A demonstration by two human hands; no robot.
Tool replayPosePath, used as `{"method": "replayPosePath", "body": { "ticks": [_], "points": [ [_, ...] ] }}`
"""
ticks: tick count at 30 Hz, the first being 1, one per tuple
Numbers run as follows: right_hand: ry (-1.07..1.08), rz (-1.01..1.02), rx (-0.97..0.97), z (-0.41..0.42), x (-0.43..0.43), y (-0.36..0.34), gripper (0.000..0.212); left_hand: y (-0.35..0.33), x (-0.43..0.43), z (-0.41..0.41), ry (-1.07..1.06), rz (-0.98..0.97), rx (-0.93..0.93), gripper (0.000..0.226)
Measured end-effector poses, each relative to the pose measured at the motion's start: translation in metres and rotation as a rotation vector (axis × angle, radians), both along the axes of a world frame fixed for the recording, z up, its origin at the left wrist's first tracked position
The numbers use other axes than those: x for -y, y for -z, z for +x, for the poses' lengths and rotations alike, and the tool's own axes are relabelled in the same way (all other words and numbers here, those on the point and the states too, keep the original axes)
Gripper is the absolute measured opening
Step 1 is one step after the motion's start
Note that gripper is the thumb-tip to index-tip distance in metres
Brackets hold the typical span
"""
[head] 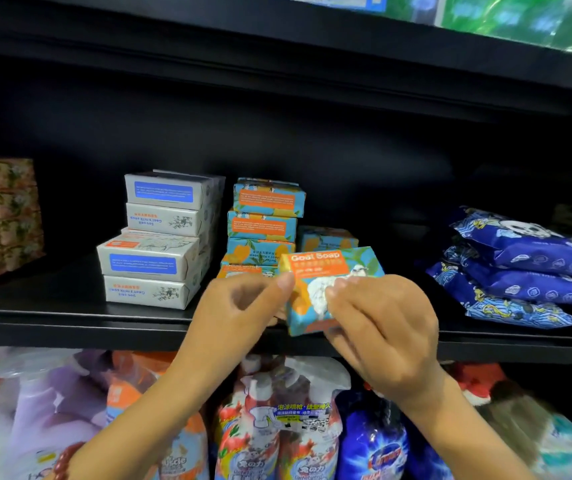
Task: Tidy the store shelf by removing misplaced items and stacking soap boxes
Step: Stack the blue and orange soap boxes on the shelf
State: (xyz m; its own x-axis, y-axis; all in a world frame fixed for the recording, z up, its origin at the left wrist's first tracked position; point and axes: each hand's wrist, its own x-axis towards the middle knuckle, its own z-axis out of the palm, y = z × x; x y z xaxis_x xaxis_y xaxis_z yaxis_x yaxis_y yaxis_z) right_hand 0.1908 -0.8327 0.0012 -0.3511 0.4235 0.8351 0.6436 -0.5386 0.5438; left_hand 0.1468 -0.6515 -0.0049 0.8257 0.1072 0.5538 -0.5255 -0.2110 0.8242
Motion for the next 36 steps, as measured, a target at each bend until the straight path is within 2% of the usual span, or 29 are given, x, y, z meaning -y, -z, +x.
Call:
{"method": "replayPosePath", "body": {
  "ticks": [2, 4, 8, 11, 13, 15, 17, 21, 25, 27, 30, 32, 34, 36],
  "points": [
    [-0.005, 0.004, 0.064, -0.002, -0.006, 0.003, 0.026, -0.008, 0.007, -0.007, 0.065, -0.075, -0.044, 0.049],
    [-0.004, -0.005, 0.047, -0.002, -0.009, 0.005, 0.028, -0.010, 0.010, -0.010, 0.080, -0.146, -0.071, 0.052],
    [-0.049, -0.052, -0.201, -0.006, 0.002, 0.005, 0.027, -0.011, 0.006, -0.012, 0.029, -0.186, -0.022, 0.023],
    [-0.092, 0.131, -0.547, -0.015, 0.008, -0.001, 0.038, -0.010, 0.003, -0.017, 0.051, -0.193, -0.008, 0.017],
    [-0.143, 0.229, -0.903, -0.022, 0.006, -0.008, 0.051, -0.009, 0.002, -0.018, 0.085, -0.153, 0.006, 0.019],
    [-0.317, 0.245, -1.255, -0.027, 0.004, -0.013, 0.057, -0.007, 0.002, -0.019, 0.123, -0.103, 0.046, 0.013],
    [-0.519, 0.259, -1.445, -0.029, 0.006, -0.016, 0.053, -0.004, 0.002, -0.019, 0.138, -0.067, 0.079, 0.015],
    [-0.542, 0.257, -1.360, -0.033, 0.006, -0.017, 0.041, 0.000, 0.001, -0.017, 0.139, -0.001, 0.108, 0.031],
    [-0.365, 0.159, -1.040, -0.033, 0.005, -0.005, 0.040, -0.005, -0.005, -0.014, 0.081, 0.038, -0.016, 0.081],
    [-0.322, 0.072, -0.874, -0.031, 0.005, 0.001, 0.038, -0.007, -0.009, -0.012, 0.075, 0.049, -0.094, 0.080],
    [-0.360, 0.039, -0.800, -0.025, 0.005, 0.007, 0.037, -0.010, -0.013, -0.011, 0.119, 0.065, -0.133, 0.083],
    [-0.384, 0.039, -0.795, -0.024, 0.005, 0.009, 0.031, -0.011, -0.016, -0.010, 0.131, 0.110, -0.141, 0.088],
    [-0.352, 0.039, -0.809, -0.022, 0.004, 0.010, 0.029, -0.010, -0.019, -0.010, 0.112, 0.157, -0.130, 0.084],
    [-0.255, 0.054, -0.880, -0.017, 0.004, 0.011, 0.040, -0.006, -0.020, -0.011, 0.052, 0.205, -0.087, 0.079]
  ]
}}
